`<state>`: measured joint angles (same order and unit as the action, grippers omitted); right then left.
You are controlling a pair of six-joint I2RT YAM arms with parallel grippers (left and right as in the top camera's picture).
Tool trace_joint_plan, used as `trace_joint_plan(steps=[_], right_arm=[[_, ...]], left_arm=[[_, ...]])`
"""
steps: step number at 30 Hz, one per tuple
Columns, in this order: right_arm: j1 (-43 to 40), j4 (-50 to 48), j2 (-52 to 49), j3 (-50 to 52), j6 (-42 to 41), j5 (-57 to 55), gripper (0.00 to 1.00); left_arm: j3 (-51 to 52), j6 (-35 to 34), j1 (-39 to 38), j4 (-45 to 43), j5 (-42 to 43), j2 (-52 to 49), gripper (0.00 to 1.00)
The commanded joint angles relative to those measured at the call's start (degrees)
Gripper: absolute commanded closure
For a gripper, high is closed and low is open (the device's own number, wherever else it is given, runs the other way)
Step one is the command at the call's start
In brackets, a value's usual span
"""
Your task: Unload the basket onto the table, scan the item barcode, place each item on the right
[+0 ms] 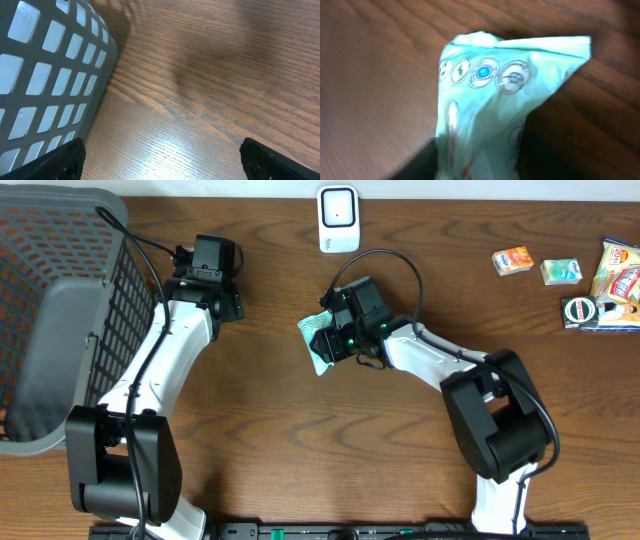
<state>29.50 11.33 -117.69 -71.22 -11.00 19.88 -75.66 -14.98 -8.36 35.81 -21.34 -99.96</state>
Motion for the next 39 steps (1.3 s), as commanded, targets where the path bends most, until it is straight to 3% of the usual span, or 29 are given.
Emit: trace_joint_plan(steps=[1,4,9,12,16,20,23,34,39], right_arm=[[0.17,0.35,-0.92,-0.07,-1.18,-0.87,0.76],[-0.09,2.08,-0.57,-1.53,-1.18,-0.9,0.99],[-2.12,9.55,2.19,-5.81,-0.52,-2.38,0.99],[-3.26,14.45,4.72,-8.15,-0.5,-8.9,0.99],[-2.91,20.55,8.15,-10.01,-0.52,-27.87,0.99],[-0.52,25.09,8.9,-9.94,-0.55,-55.82,0.99],[0.24,26.08,7.52,-9.14,-0.52,-66.34,0.99],[0.48,30.25,-1.6,-8.81,2.38,-72.24,0.99],[2.84,30.21,-2.8,-8.79,6.43,-63.71,0.99]], left_arm=[[-0.7,0.31,0.04,0.17,-0.76,0.24,0.02],[-0.68,0.31,0.04,0.17,-0.76,0.24,0.02],[-0.7,0.31,0.04,0.17,-0.76,0.24,0.02],[-0.68,0.31,0.04,0.17,-0.76,0.24,0.02],[-0.7,0.31,0.04,0.17,-0.76,0.24,0.02],[-0.68,0.31,0.04,0.17,-0.76,0.24,0.02],[-0.68,0.31,0.04,0.17,-0.76,0.24,0.02],[-0.68,0.31,0.04,0.17,-0.76,0.24,0.02],[-0.68,0.31,0.04,0.17,-0.76,0.24,0.02]])
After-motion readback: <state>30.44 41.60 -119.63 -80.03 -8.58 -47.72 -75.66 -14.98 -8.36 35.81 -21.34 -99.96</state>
